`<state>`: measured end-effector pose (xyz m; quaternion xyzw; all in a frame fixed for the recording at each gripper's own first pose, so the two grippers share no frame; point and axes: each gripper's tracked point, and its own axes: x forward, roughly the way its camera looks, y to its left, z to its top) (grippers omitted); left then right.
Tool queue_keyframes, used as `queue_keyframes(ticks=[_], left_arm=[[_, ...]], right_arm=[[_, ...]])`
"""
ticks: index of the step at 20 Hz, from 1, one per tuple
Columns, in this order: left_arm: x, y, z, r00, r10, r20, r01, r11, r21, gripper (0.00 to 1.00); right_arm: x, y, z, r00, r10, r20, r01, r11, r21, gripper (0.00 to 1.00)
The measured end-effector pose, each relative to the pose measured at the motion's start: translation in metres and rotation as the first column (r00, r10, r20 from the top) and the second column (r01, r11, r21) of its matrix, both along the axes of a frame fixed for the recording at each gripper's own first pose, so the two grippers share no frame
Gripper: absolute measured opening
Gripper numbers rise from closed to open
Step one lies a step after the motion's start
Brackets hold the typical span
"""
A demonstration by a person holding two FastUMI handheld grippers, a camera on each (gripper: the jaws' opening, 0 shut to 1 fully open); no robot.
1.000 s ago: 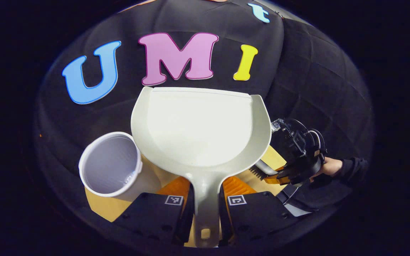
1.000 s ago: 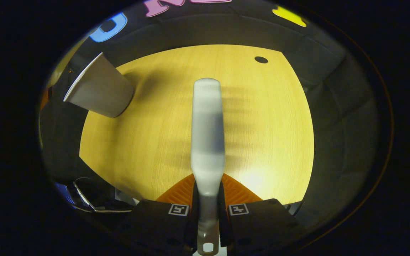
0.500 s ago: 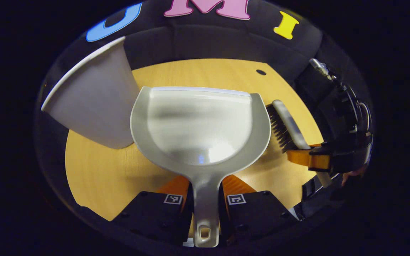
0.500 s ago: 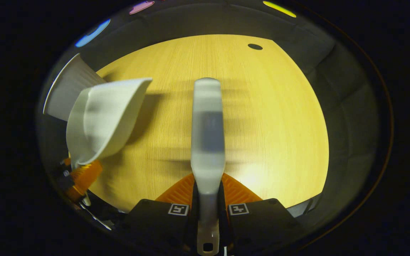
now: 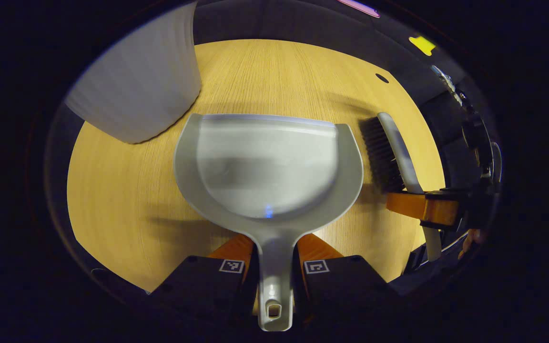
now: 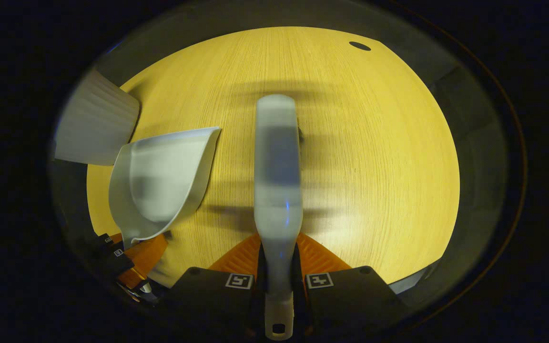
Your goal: Pick up the small broom and dustpan from the desktop, sweep the trash into the dustpan with the broom, and then empty the trash into the garbage bin.
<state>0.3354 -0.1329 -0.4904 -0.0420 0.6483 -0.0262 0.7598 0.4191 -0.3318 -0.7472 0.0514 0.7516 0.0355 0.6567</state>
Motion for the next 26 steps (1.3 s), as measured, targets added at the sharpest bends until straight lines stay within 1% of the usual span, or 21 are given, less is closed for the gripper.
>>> queue_keyframes(ticks=[3, 7, 8, 9, 10, 11, 12, 13, 14, 15, 16, 17, 19, 21, 22, 23, 24, 25, 26], left_arm=[[0.005, -0.003, -0.002, 0.999, -0.008, -0.04, 0.01, 1.0, 0.03, 0.3], [0.008, -0.002, -0.001, 0.998, -0.011, -0.058, 0.013, 0.999, 0.037, 0.31], [0.008, -0.003, -0.001, 0.998, -0.017, -0.057, 0.019, 0.999, 0.03, 0.31], [0.009, -0.006, 0.001, 0.999, -0.014, -0.049, 0.015, 1.0, 0.024, 0.36], [0.012, -0.009, 0.001, 0.999, -0.009, -0.048, 0.01, 1.0, 0.028, 0.48], [0.01, -0.009, 0.004, 0.999, -0.004, -0.049, 0.006, 0.999, 0.035, 0.75], [0.01, -0.011, 0.006, 0.999, 0.001, -0.045, 0.0, 0.999, 0.037, 0.75], [0.011, -0.014, 0.008, 0.999, 0.007, -0.041, -0.005, 0.999, 0.033, 0.77], [0.008, -0.017, 0.012, 0.999, 0.012, -0.038, -0.011, 0.999, 0.03, 0.77], [0.007, -0.018, 0.019, 1.0, 0.013, -0.027, -0.012, 0.999, 0.03, 0.78], [0.005, -0.018, 0.026, 1.0, 0.02, -0.002, -0.02, 0.999, 0.036, 0.81], [0.003, -0.016, 0.036, 0.999, 0.03, 0.028, -0.031, 0.999, 0.038, 0.82], [-0.006, -0.015, 0.064, 0.994, 0.042, 0.098, -0.044, 0.999, 0.021, 0.82], [-0.016, -0.014, 0.097, 0.979, 0.018, 0.202, -0.015, 1.0, -0.014, 0.82], [-0.021, -0.015, 0.118, 0.964, 0.001, 0.265, 0.008, 0.999, -0.033, 0.82], [-0.026, -0.014, 0.14, 0.942, -0.009, 0.336, 0.023, 0.999, -0.039, 0.82], [-0.028, -0.011, 0.166, 0.904, -0.01, 0.427, 0.027, 0.999, -0.033, 0.82], [-0.033, -0.006, 0.191, 0.856, -0.01, 0.517, 0.026, 0.999, -0.023, 0.82], [-0.039, -0.002, 0.216, 0.804, -0.011, 0.595, 0.024, 1.0, -0.014, 0.82]], right_arm=[[-0.004, 0.001, -0.004, 0.999, 0.026, -0.026, -0.027, 1.0, -0.011, 0.27], [-0.002, 0.003, -0.004, 0.999, 0.005, -0.052, -0.004, 1.0, 0.013, 0.29], [0.001, 0.004, -0.002, 0.999, -0.002, -0.046, 0.003, 1.0, 0.02, 0.24], [0.003, 0.008, 0.0, 0.999, -0.009, -0.039, 0.01, 0.999, 0.031, 0.3], [0.004, 0.011, 0.001, 0.999, -0.013, -0.036, 0.014, 0.999, 0.047, 0.43], [0.006, 0.011, 0.002, 0.999, -0.01, -0.031, 0.012, 0.999, 0.05, 0.58], [0.008, 0.009, 0.005, 1.0, -0.003, -0.019, 0.004, 0.999, 0.048, 0.65], [0.008, 0.007, 0.008, 1.0, 0.01, -0.008, -0.009, 0.999, 0.047, 0.8], [0.01, 0.004, 0.013, 1.0, 0.025, 0.001, -0.025, 0.999, 0.047, 0.99], [0.011, 0.001, 0.019, 0.999, 0.033, 0.018, -0.034, 0.998, 0.048, 0.99], [0.013, -0.002, 0.026, 0.999, 0.03, 0.045, -0.032, 0.999, 0.043, 0.91], [0.016, -0.006, 0.037, 0.996, 0.021, 0.085, -0.025, 0.999, 0.041, 0.99], [0.024, -0.009, 0.069, 0.981, 0.014, 0.195, -0.022, 0.999, 0.039, 0.99], [0.027, -0.014, 0.109, 0.947, 0.037, 0.32, -0.048, 0.998, 0.027, 0.99], [0.029, -0.013, 0.132, 0.921, 0.021, 0.389, -0.037, 0.999, 0.034, 0.99], [0.033, -0.01, 0.158, 0.888, -0.019, 0.459, -0.009, 0.998, 0.06, 0.99], [0.04, -0.01, 0.183, 0.843, -0.066, 0.534, 0.022, 0.996, 0.088, 0.99], [0.05, -0.015, 0.211, 0.782, -0.104, 0.615, 0.047, 0.993, 0.108, 0.99], [0.05, -0.021, 0.233, 0.713, -0.121, 0.69, 0.068, 0.992, 0.104, 0.99]])
